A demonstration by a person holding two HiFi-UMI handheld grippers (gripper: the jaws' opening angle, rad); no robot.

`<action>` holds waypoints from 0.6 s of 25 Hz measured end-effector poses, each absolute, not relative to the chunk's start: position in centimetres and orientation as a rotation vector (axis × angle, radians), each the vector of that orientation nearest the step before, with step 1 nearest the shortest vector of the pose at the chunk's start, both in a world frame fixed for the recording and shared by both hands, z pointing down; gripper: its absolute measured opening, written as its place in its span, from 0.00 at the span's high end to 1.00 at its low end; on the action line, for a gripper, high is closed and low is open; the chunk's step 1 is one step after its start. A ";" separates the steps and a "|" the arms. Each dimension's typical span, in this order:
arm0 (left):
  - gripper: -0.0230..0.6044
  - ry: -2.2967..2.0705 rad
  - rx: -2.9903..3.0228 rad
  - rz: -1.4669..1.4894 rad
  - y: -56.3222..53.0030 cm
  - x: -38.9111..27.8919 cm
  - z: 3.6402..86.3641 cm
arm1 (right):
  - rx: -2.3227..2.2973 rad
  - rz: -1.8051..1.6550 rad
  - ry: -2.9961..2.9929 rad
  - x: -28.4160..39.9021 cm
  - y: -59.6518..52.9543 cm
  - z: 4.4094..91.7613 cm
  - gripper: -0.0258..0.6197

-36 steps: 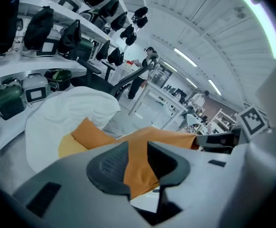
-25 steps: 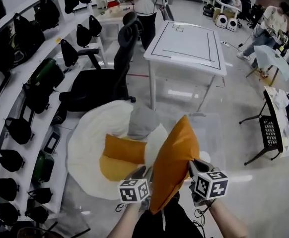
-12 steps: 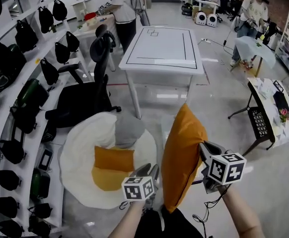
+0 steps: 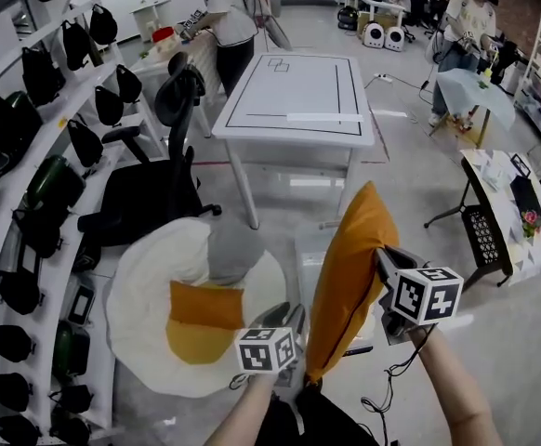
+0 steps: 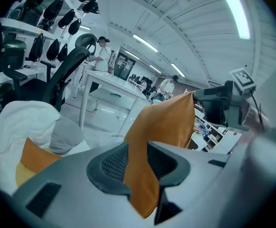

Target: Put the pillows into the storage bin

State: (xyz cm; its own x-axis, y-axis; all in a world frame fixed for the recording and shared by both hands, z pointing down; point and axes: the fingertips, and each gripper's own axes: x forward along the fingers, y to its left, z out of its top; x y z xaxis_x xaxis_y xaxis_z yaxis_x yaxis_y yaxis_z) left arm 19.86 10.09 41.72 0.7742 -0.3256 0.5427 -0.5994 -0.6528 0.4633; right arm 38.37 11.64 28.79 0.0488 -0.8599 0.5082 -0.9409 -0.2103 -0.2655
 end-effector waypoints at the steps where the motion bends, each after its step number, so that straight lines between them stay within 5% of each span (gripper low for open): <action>1: 0.77 -0.686 2.320 0.553 9.9 20.3 41.7 | 2.176 0.881 -1.872 39.2 11.2 28.9 0.93; 15: 0.77 -0.773 2.232 0.592 7.7 21.1 44.6 | 2.034 0.886 -1.661 46.0 5.3 38.3 0.93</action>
State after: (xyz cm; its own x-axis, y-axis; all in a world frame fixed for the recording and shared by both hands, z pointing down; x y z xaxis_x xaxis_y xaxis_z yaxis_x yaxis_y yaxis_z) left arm 21.10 7.71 44.64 0.7186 -0.3545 0.5983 -0.6700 -0.5833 0.4592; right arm 45.97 5.30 38.33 0.1083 -0.7344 0.6700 -0.9656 -0.2379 -0.1047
